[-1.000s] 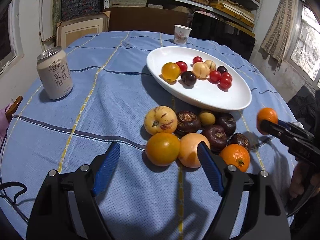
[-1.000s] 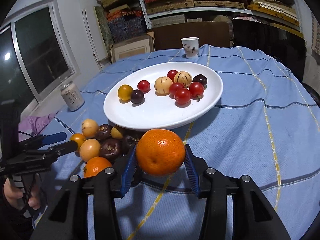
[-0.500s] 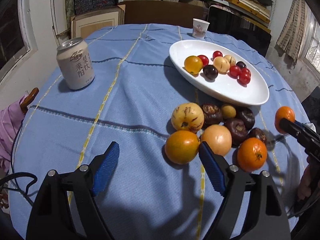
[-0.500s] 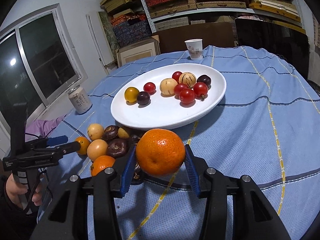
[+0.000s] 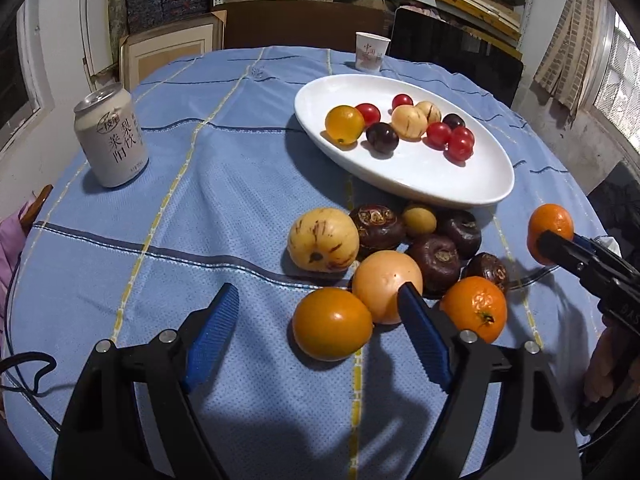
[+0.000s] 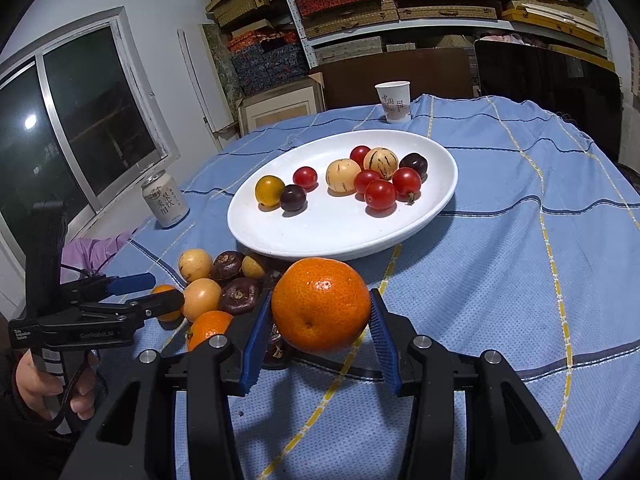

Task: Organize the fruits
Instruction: 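Grasp a yellow-orange tomato with the left tool while the right tool grasps an orange mandarin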

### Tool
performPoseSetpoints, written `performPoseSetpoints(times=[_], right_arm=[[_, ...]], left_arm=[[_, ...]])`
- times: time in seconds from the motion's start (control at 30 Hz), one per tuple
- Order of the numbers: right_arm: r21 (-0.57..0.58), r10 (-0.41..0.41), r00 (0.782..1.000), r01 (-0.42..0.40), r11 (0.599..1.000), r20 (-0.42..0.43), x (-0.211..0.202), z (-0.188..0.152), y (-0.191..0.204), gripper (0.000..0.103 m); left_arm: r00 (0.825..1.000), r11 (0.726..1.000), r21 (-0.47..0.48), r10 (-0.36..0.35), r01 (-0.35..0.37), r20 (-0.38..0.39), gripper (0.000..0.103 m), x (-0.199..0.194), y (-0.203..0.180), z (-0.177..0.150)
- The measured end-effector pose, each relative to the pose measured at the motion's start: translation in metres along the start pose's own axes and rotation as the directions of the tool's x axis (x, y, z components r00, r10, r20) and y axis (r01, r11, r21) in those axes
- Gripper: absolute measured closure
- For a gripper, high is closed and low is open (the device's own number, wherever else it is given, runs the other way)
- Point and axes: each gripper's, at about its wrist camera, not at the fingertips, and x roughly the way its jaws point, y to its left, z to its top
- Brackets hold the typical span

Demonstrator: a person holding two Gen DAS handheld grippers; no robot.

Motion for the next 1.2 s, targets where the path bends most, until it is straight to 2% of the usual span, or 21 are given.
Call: performPoseSetpoints(times=[0.07,0.5,0.7,1.1,1.17,1.2], right_arm=[[0.004,0.002,1.000,-0.002,1.000,-0.004,0.000,0.000,0.000,0.055],[0.003,0.004,1.000,-0.004,1.000,0.000,-0.002,0.000,-0.001,0.055],[0.005,0.004,1.000,-0.004,1.000,0.002,-0.001,-0.001,-0.001,0.055],[0.006,0.003,1.000,-0.003,1.000,0.002,-0.001,0.000,-0.001,0.055],[0.005,0.004,1.000,-0.004,1.000,0.001,-0.001,0.000,-0.001,0.055],[0.006,0.003,1.000,-0.003,1.000,0.001,-0.001,0.000,-0.002,0.055]], left_arm=[[1.000,1.000,0.019,0.006,-0.007,0.007,0.044,-0.004,-0.003,-0.003],[0.997,0.983,0.180,-0.033,0.044,-0.063,0.046,0.001,-0.025,-0.027],[0.995,0.984,0.157,-0.069,0.079,-0.067,0.046,0.001,-0.020,-0.026],[0.997,0.989,0.140,-0.040,0.048,-0.060,0.048,0.005,-0.017,-0.023],[0.998,0.989,0.139,-0.035,0.042,-0.054,0.064,0.004,-0.016,-0.022],[0.998,0.990,0.134,-0.035,0.041,-0.049,0.064,0.004,-0.015,-0.022]])
